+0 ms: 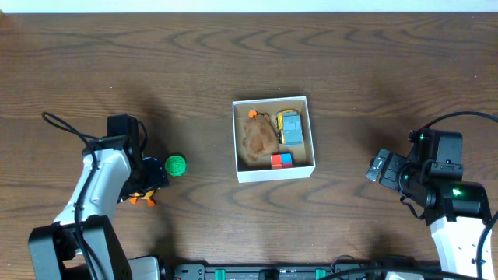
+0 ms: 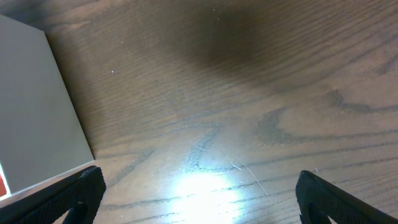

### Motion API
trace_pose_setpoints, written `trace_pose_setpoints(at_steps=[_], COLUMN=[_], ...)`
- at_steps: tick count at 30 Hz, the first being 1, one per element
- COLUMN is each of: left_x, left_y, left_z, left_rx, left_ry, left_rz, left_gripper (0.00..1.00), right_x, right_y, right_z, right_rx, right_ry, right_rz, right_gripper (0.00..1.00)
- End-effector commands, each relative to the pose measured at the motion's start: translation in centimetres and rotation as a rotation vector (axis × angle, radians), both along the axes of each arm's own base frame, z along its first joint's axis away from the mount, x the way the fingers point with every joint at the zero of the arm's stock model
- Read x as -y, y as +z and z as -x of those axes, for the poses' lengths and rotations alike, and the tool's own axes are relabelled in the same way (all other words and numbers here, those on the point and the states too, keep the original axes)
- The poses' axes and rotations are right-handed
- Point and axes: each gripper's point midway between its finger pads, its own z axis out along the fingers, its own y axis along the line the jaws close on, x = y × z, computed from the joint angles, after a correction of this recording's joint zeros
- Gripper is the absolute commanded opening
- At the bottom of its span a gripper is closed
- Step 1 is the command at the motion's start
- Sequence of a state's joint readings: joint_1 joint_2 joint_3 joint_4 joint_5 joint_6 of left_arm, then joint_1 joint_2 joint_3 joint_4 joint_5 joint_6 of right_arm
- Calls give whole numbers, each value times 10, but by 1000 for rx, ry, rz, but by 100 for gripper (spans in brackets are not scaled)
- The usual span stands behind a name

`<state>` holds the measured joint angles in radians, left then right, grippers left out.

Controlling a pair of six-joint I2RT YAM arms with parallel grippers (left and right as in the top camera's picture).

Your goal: Pack container

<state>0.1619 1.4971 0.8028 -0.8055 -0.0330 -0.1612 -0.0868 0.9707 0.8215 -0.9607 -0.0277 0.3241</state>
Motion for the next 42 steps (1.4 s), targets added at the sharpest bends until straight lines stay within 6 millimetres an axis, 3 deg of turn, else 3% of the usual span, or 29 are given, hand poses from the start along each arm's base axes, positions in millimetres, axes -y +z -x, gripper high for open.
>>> trace_pose_setpoints(at_steps=[1,9,13,17,20,24,28,31,34,39,42], left_x=[0,0,0,0,0,-2,-2,3,21,102,150], left_y=[-9,-14,-14,-14,-13,-1,29,65,112,179,196], left_z=[10,10,10,10,9,-1,-17,-33,-53,-80,-84], left_rx=[-23,-13,-13,-14,-9,19,81,155,271,517,611], left_ry=[10,10,10,10,10,30,31,3,-88,-448,-686], left_rz=[-4,-7,-7,-6,-7,-11,-14,-21,-19,104,117], left_gripper=[85,85,60,45,27,12,7,6,6,6,6], right_x=[0,0,0,0,0,0,0,0,0,0,0], right_y=[-2,-2,-2,-2,-2,-2,-2,-2,-2,-2,-2], right_z=[1,1,3,3,3,3,2,2,2,2,2], right_rx=[-4,-5,-11,-11,-11,-11,-10,-10,-10,-10,-7], right_ry=[15,15,15,16,16,16,16,16,16,16,16], right_rz=[4,4,3,2,1,2,2,2,2,2,2], right_gripper=[99,99,99,99,99,99,98,97,98,98,98])
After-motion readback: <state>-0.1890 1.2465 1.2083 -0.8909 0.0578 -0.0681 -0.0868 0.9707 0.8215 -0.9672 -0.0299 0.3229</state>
